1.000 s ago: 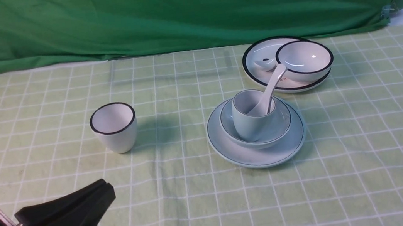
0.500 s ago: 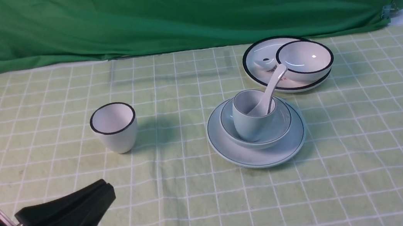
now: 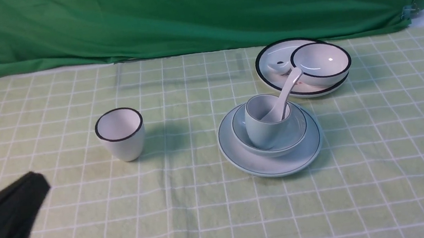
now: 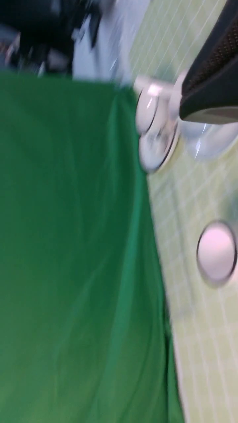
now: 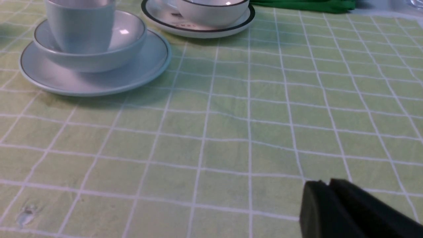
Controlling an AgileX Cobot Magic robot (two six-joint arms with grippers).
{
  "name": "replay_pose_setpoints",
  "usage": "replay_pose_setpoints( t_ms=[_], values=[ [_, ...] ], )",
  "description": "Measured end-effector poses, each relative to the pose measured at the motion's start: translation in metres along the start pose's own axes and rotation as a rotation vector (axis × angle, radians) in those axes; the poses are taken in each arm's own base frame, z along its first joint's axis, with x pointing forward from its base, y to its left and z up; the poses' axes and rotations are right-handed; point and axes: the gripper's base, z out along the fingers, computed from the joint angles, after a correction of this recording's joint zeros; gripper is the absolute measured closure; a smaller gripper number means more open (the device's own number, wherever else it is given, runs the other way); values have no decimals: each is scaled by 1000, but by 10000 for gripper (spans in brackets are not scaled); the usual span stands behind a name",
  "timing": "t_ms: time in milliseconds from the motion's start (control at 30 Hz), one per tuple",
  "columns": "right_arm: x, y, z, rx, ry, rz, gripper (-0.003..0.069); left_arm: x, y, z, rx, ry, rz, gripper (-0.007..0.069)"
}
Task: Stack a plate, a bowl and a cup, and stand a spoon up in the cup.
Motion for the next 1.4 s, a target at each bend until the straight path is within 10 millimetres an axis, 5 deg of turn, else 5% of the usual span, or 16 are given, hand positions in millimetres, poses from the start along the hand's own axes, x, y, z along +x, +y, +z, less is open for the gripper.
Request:
replay_pose_setpoints(
  t_ms=[233,433,1400],
  values=[
    [0,0,0,0,0,-1,578,31,21,-37,-312,-29,-12,615],
    [0,0,0,1,-5,0,559,57,22,-46,-404,206,-71,615],
    [-1,0,0,2,-7,1,491,56,22,-46,-407,193,-71,615]
  ],
)
